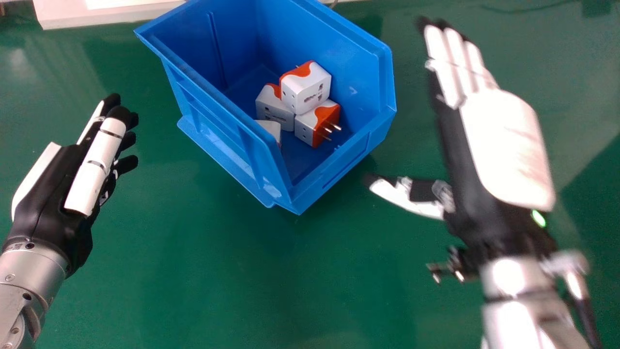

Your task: Pick all objects and put in blue box

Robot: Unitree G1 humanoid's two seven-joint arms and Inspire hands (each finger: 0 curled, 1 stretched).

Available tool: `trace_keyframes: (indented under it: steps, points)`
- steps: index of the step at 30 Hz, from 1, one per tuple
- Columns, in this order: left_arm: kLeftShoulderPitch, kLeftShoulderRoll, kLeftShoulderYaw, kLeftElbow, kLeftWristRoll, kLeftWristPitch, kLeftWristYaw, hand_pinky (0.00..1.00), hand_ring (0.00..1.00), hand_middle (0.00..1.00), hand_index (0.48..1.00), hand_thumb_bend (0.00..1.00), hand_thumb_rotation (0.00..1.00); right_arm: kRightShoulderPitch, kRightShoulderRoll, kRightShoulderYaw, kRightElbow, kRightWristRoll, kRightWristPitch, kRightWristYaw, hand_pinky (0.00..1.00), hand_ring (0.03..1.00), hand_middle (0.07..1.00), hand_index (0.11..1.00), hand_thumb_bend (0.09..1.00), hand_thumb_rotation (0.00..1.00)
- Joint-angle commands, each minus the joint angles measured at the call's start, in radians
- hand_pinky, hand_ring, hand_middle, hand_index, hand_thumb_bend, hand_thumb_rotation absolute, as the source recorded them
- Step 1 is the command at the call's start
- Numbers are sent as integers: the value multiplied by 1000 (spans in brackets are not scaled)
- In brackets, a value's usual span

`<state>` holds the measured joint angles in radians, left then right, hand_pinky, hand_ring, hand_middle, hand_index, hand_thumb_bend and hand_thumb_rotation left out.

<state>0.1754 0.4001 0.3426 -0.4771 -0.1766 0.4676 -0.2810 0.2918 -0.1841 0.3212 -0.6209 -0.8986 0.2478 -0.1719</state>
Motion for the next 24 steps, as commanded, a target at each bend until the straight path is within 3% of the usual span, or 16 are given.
trace_keyframes:
  steps: [1, 7, 13, 19, 21, 24]
  points:
    - [3, 10, 10, -2, 8, -32, 2, 931, 969, 965, 1000, 428, 1000, 67, 6, -41, -59, 27, -31, -19, 932, 998, 1000, 972, 433, 118]
    - [25, 6, 4, 11, 31, -71, 3, 926, 966, 963, 1000, 426, 1000, 186, 2, -113, -83, 84, -70, -5, 901, 986, 1000, 961, 348, 128]
    - [45, 5, 5, 45, 55, -147, 4, 921, 963, 961, 1000, 415, 1000, 274, 3, -183, -54, 200, -164, -20, 872, 981, 1000, 952, 308, 202]
    - [47, -12, -14, 100, 85, -270, 14, 916, 960, 960, 1000, 394, 1000, 269, 58, -229, 22, 448, -283, -5, 852, 979, 1000, 949, 289, 376]
    - [43, -19, -19, 127, 90, -318, 16, 910, 957, 958, 1000, 378, 1000, 259, 74, -227, 43, 520, -312, 11, 855, 981, 1000, 947, 290, 499]
    - [38, -28, -23, 167, 91, -377, 16, 907, 955, 957, 1000, 370, 1000, 247, 84, -226, 61, 592, -328, 41, 861, 981, 1000, 947, 292, 554]
